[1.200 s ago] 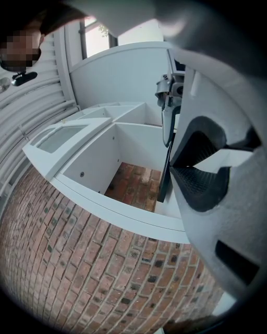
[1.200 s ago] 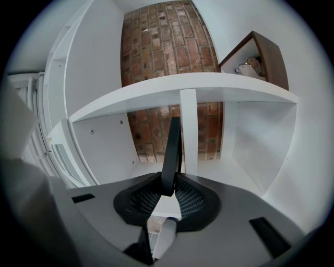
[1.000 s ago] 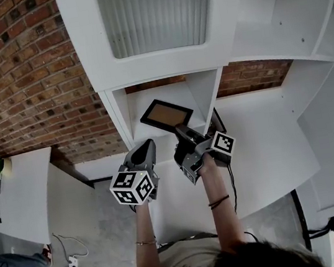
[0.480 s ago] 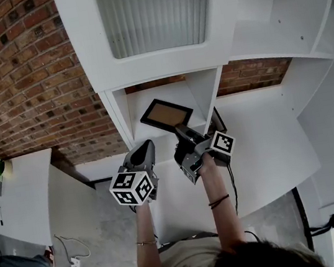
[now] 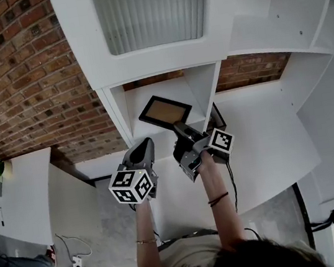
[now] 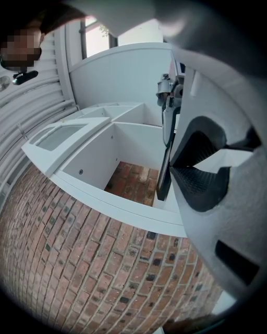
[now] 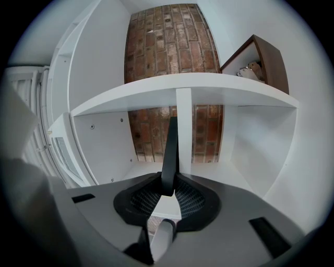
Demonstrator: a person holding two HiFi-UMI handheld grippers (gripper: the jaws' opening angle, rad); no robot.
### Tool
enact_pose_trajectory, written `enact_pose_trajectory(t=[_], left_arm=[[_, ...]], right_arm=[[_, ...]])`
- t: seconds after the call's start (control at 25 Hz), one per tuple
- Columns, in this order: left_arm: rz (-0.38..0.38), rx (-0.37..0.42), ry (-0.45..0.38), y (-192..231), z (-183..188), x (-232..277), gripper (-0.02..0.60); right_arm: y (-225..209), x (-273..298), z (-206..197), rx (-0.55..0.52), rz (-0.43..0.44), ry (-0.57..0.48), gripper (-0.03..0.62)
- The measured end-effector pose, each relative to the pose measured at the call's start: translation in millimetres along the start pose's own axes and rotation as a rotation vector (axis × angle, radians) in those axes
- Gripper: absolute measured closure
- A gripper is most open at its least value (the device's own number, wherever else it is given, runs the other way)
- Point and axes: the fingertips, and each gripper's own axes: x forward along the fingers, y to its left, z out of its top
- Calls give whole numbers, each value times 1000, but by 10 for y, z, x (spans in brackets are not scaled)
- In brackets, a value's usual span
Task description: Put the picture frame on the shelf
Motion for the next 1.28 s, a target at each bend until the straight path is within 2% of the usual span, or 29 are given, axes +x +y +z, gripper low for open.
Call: enact_pose_trajectory(t=[1.0, 1.28], left_arm=[[6, 1, 8, -19, -21, -64, 571], [4, 1, 7, -48, -18, -91, 571]], right_arm=[[5, -7, -61, 4, 33, 13, 519], [9, -28, -104, 10, 44, 26, 491]])
